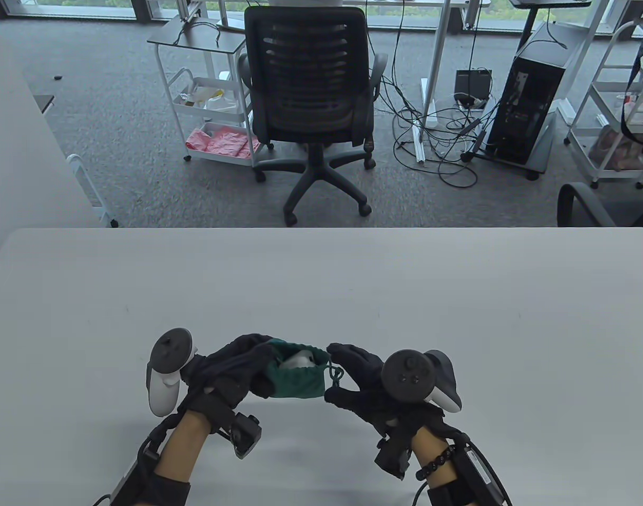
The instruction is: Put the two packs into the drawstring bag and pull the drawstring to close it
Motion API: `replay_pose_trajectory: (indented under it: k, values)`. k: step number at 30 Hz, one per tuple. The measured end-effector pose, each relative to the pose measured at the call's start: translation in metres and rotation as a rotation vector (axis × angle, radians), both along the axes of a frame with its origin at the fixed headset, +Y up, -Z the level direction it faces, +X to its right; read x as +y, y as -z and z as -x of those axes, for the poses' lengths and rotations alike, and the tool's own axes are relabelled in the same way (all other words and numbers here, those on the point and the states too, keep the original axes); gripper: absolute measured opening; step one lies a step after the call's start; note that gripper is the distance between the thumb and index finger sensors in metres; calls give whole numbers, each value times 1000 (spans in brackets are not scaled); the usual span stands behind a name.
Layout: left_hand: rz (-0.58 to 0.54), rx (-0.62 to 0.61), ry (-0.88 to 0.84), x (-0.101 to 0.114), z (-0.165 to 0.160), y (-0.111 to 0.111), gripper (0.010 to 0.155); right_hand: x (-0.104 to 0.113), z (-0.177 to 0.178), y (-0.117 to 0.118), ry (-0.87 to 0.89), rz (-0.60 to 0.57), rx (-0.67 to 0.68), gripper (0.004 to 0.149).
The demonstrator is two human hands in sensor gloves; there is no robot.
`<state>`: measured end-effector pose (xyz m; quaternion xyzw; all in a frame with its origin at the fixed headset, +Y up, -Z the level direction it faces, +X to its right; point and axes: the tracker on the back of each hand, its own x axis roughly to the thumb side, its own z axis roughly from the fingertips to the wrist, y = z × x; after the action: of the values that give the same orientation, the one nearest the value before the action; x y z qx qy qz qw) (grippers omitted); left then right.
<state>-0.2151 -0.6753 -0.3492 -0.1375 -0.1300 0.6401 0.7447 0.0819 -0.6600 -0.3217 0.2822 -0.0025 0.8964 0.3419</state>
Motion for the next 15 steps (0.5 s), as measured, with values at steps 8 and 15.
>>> replay_pose_trajectory:
  k: [8,15]
  values:
    - [16,12,10,-4,4,3,42,9,-4,-3,23,-84,-85,39]
    - [25,81,263,-11,10,5,42,22,-12,-5,19,-114,-72,37]
